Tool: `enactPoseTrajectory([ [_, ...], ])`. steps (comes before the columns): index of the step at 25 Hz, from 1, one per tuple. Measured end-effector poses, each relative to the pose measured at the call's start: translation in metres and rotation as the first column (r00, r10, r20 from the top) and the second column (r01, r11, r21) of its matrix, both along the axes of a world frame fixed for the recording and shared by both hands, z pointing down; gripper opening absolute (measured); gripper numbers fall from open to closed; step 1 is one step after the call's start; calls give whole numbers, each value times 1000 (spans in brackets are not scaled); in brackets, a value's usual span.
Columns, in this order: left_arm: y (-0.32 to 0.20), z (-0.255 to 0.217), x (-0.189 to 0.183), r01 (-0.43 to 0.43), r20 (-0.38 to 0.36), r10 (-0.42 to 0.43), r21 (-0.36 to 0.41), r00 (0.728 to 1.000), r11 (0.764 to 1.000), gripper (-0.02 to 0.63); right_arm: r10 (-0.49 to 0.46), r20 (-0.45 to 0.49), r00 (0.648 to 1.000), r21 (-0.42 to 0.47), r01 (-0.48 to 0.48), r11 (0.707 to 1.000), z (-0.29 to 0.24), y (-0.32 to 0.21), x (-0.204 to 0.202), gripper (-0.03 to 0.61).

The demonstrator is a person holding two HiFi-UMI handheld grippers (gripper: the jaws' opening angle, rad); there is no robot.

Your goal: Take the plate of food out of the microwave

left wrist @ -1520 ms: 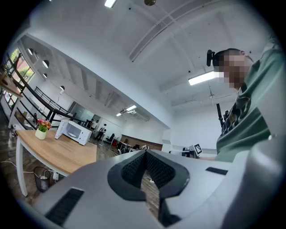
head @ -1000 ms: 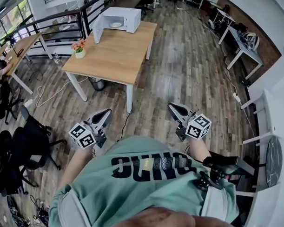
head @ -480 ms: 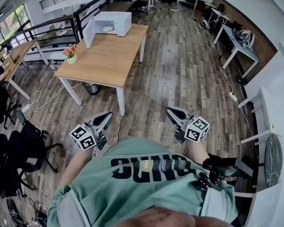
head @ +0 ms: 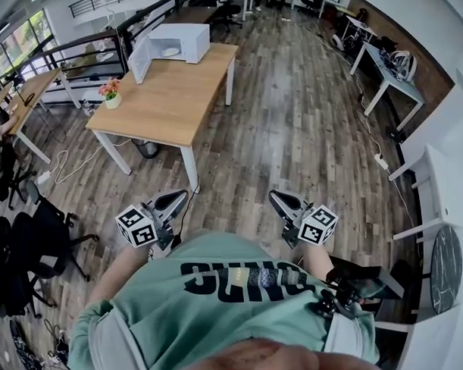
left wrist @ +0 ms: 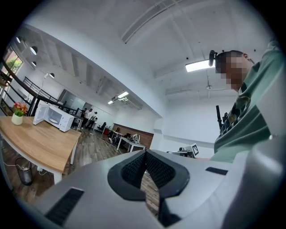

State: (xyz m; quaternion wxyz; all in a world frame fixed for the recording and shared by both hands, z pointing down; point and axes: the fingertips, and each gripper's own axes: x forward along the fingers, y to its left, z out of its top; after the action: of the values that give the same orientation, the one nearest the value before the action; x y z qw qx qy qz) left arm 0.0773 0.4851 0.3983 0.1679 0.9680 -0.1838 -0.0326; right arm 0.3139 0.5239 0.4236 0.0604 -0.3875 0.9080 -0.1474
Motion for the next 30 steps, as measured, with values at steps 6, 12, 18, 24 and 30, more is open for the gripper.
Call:
enactPoseTrajectory([
  [6,4,4,25,-31,36,32,-22,999,999,3,31,57,998,-37,-29,999,21,5,23,6],
  [12,-11,12,17,-37,27,38,-36,999,999,3,40,57,998,-63,-37,997,34,-10,18,6],
  [18,-57,23,-27,-43,-30,42,-52,999,998,3,47,1,999,-63,-47,997,27,-50,-27,6],
  [24,-134,17,-100,-74,-77,73,-20,994,997,3,75,-45,996,-35,-77,996,3,-114,-105,6],
  [30,-207,4,-182,-77,-105,77,-3,991,997,3,89,-73,993,-15,-90,996,-22,-182,-184,6],
])
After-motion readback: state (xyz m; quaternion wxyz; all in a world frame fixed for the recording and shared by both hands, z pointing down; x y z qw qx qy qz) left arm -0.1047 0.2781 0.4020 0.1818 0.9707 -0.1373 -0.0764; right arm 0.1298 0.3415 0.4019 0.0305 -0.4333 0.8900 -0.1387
